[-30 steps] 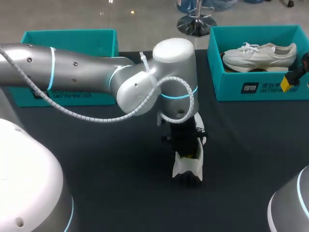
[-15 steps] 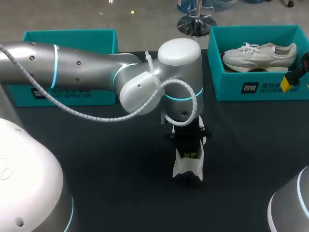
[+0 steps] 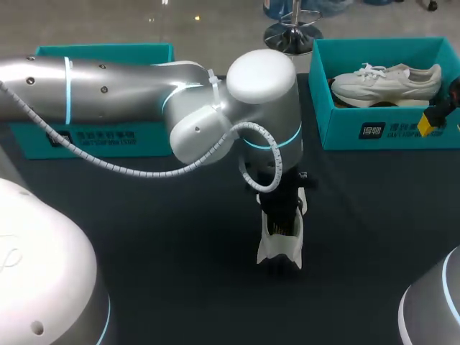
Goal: Take the shoe out of the shoebox, open the shoe tongue, remove and reinsert the insole, then place the shoe into the shoebox
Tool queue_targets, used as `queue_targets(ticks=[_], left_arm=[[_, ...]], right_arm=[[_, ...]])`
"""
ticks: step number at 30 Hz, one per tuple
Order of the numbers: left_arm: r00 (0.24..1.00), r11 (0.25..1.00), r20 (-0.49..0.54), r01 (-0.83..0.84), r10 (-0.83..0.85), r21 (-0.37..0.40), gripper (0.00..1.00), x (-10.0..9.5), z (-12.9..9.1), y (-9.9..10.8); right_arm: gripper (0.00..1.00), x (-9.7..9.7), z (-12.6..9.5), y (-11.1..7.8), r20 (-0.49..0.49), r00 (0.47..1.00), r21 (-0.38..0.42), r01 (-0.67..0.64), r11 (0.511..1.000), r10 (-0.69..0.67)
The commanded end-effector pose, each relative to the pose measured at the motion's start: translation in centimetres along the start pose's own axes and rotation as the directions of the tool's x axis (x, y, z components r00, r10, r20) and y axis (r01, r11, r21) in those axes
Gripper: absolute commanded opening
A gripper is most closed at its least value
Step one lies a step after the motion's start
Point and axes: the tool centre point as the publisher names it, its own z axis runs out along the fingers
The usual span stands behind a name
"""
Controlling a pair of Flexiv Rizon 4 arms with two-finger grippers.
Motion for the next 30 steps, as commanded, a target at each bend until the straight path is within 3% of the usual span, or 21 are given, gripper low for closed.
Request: queue_targets(ticks=[1,10,11,12,15,16,17,18,30], left_arm=[[1.0,0.999,-0.018,0.002,-0.003,-0.039,0.0,-0.6,0.8,0.5],[0.999,0.997,-0.047,0.011,-0.014,-0.076,0.0,-0.1,2.0,1.1],[0.999,0.997,-0.048,0.012,-0.016,-0.078,0.04,0.0,2.1,1.1],[0.999,0.997,-0.049,0.016,-0.02,-0.079,0.1,0.1,2.2,1.1],[0.998,0.997,-0.053,0.018,-0.023,-0.078,0.49,0.6,2.1,1.0],[0.998,0.997,-0.052,0.023,-0.027,-0.077,0.78,0.7,2.1,1.0],[0.998,0.997,-0.051,0.024,-0.028,-0.078,0.94,0.8,2.1,1.0],[0.998,0.997,-0.056,0.025,-0.029,-0.077,0.99,1.0,2.1,1.0],[0.999,0.994,-0.021,0.039,-0.041,-0.1,1.0,1.2,1.5,1.1]], right_arm=[[1.0,0.0,0.0,0.3,-0.001,1.0,0.007,-0.001,1.0,0.001],[1.0,0.0,0.0,0.3,-0.001,1.0,0.007,-0.001,1.0,0.001],[1.0,0.0,0.0,0.3,-0.001,1.0,0.007,-0.001,1.0,0.001],[1.0,0.0,0.0,0.3,-0.001,1.0,0.007,-0.001,1.0,0.001],[1.0,0.0,0.0,0.3,-0.001,1.0,0.007,-0.001,1.0,0.001],[1.0,0.0,0.0,0.3,-0.001,1.0,0.007,-0.001,1.0,0.001],[1.0,0.0,0.0,0.3,-0.001,1.0,0.007,-0.001,1.0,0.001],[1.0,0.0,0.0,0.3,-0.001,1.0,0.007,-0.001,1.0,0.001],[1.0,0.0,0.0,0.3,-0.001,1.0,0.007,-0.001,1.0,0.001]])
